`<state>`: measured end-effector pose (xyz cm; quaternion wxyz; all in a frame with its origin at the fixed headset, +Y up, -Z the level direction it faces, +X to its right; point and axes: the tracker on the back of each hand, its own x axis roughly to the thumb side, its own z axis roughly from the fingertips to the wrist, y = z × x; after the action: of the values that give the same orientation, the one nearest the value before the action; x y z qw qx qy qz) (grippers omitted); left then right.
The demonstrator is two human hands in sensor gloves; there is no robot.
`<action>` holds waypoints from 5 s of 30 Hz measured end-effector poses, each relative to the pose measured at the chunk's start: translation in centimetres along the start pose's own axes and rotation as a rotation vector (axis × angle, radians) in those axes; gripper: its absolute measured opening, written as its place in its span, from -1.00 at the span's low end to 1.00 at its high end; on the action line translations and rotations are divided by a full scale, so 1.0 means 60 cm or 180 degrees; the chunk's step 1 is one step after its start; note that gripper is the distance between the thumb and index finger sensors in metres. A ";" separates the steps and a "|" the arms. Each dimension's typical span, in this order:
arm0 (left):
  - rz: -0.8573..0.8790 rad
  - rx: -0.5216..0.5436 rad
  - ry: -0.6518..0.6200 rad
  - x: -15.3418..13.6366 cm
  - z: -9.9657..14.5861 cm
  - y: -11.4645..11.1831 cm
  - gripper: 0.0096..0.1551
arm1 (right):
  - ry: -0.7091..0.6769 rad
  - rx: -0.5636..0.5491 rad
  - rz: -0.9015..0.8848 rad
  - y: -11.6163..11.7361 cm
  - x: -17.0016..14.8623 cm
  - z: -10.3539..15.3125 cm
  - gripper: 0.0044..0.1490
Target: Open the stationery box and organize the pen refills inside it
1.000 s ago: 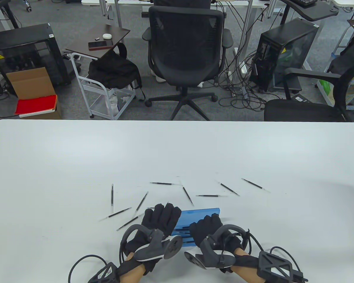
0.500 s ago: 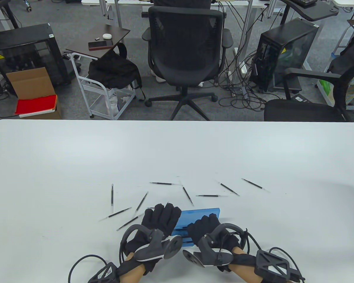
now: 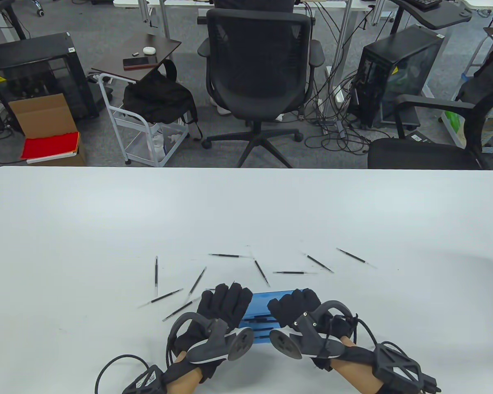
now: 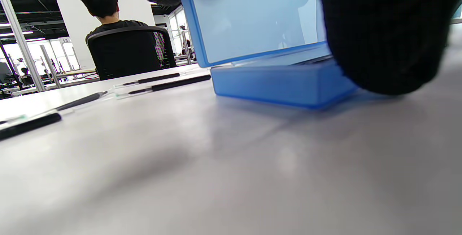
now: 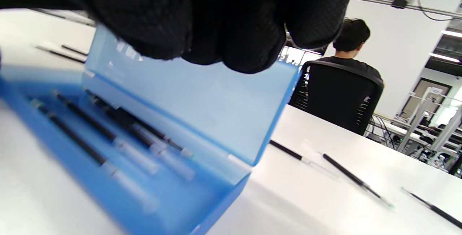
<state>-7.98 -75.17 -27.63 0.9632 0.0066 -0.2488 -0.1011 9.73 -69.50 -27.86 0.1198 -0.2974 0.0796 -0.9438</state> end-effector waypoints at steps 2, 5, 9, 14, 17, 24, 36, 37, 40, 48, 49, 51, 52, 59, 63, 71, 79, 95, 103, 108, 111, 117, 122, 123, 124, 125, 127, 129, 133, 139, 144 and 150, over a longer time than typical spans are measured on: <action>-0.0004 0.0001 0.0001 0.000 0.000 0.000 0.54 | 0.0155 -0.0055 -0.0054 -0.010 -0.023 -0.006 -0.28; -0.0008 0.0001 0.0003 0.000 0.000 0.000 0.54 | 0.0391 -0.0032 -0.0176 -0.015 -0.058 -0.020 -0.28; -0.0014 0.0004 0.0006 0.000 0.001 0.000 0.54 | 0.0760 0.0147 -0.0409 0.000 -0.104 -0.045 -0.26; -0.0015 0.0004 0.0005 0.000 0.001 0.000 0.54 | 0.1098 0.0330 -0.0408 0.037 -0.144 -0.072 -0.24; -0.0008 0.0004 0.0002 0.000 0.001 0.000 0.53 | 0.1247 0.0488 -0.0270 0.064 -0.162 -0.086 -0.23; -0.0008 0.0003 -0.0003 0.000 0.001 0.000 0.53 | 0.1446 0.0870 -0.0030 0.122 -0.186 -0.110 -0.22; -0.0001 0.0002 -0.0004 0.000 0.001 0.000 0.53 | 0.1627 0.1124 0.0129 0.165 -0.187 -0.142 -0.28; -0.0001 0.0002 -0.0004 0.000 0.001 0.000 0.53 | 0.1634 0.1124 0.0151 0.167 -0.186 -0.143 -0.28; -0.0001 0.0002 -0.0004 0.000 0.001 0.000 0.53 | 0.1635 0.1094 0.0234 0.170 -0.185 -0.146 -0.31; 0.0003 0.0000 -0.0007 0.000 0.001 0.001 0.53 | 0.1710 0.1005 0.0318 0.170 -0.184 -0.148 -0.37; 0.0003 0.0000 -0.0007 0.000 0.001 0.001 0.53 | 0.1718 0.0995 0.0321 0.168 -0.184 -0.147 -0.37; 0.0003 0.0000 -0.0007 0.000 0.001 0.001 0.53 | 0.1738 0.0987 0.0319 0.166 -0.184 -0.147 -0.38; 0.0003 0.0000 -0.0007 0.000 0.001 0.001 0.53 | 0.1748 0.0985 0.0308 0.166 -0.185 -0.147 -0.38; 0.0001 0.0003 -0.0005 0.000 0.001 0.001 0.53 | 0.1845 0.0982 0.0161 0.167 -0.195 -0.147 -0.34; 0.0006 0.0002 -0.0006 -0.001 0.001 0.001 0.53 | 0.1896 0.0940 0.0084 0.168 -0.204 -0.145 -0.30; 0.0019 -0.0001 -0.0009 -0.001 0.000 0.000 0.53 | 0.1859 0.0772 -0.0032 0.147 -0.228 -0.124 -0.28; 0.0012 -0.0001 -0.0004 -0.001 0.000 0.000 0.53 | 0.1394 0.0138 -0.0343 0.059 -0.218 -0.080 -0.27; -0.0006 -0.0004 0.0014 0.000 0.000 0.000 0.54 | -0.0263 -0.0317 0.0005 -0.015 0.006 0.023 -0.26; 0.0040 -0.0011 0.0008 -0.001 0.000 -0.001 0.54 | -0.0460 -0.0055 0.0227 0.036 0.060 0.004 -0.26; 0.0042 -0.0011 0.0012 -0.001 0.000 -0.001 0.54 | -0.0472 -0.0013 0.0196 0.052 0.072 -0.007 -0.27; 0.0044 -0.0010 0.0010 -0.001 0.000 -0.001 0.54 | -0.0486 -0.0008 0.0231 0.059 0.077 -0.009 -0.26; 0.0054 -0.0009 0.0004 -0.001 0.000 -0.001 0.54 | -0.0473 0.0007 0.0226 0.061 0.082 -0.010 -0.25; 0.0055 -0.0010 0.0003 -0.001 -0.001 -0.001 0.54 | -0.0485 -0.0072 0.0114 0.039 0.079 -0.005 -0.27; 0.0055 -0.0010 0.0004 -0.001 -0.001 -0.001 0.54 | -0.0476 -0.0129 0.0066 0.028 0.075 -0.003 -0.28; 0.0054 -0.0009 0.0004 -0.001 -0.001 -0.001 0.54 | -0.0459 -0.0160 0.0043 0.021 0.071 -0.002 -0.28; 0.0050 -0.0007 0.0003 -0.001 -0.001 -0.001 0.54 | -0.0432 -0.0202 0.0028 0.012 0.065 -0.002 -0.29; 0.0042 -0.0005 0.0004 -0.001 -0.001 -0.001 0.54 | -0.0323 -0.0292 0.0010 -0.010 0.044 -0.003 -0.29; 0.0039 -0.0006 0.0004 -0.001 -0.001 -0.001 0.54 | -0.0226 -0.0348 -0.0021 -0.024 0.025 -0.007 -0.28; 0.0041 -0.0007 0.0004 -0.001 -0.001 -0.001 0.54 | 0.0085 -0.0423 -0.0060 -0.045 -0.030 -0.024 -0.30; 0.0037 -0.0007 0.0006 -0.001 0.000 -0.001 0.55 | 0.0531 -0.0226 -0.0141 -0.032 -0.116 -0.071 -0.32; 0.0041 -0.0009 0.0006 -0.001 -0.001 -0.001 0.55 | 0.0741 0.0129 -0.0201 0.014 -0.160 -0.109 -0.30; 0.0045 -0.0010 0.0003 -0.002 -0.001 -0.001 0.55 | 0.0673 0.0545 -0.0035 0.085 -0.163 -0.134 -0.28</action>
<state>-8.05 -75.21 -27.72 0.9641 0.0034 -0.2483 -0.0946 13.73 -71.07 -40.81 0.1305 -0.1854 0.0093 -0.9739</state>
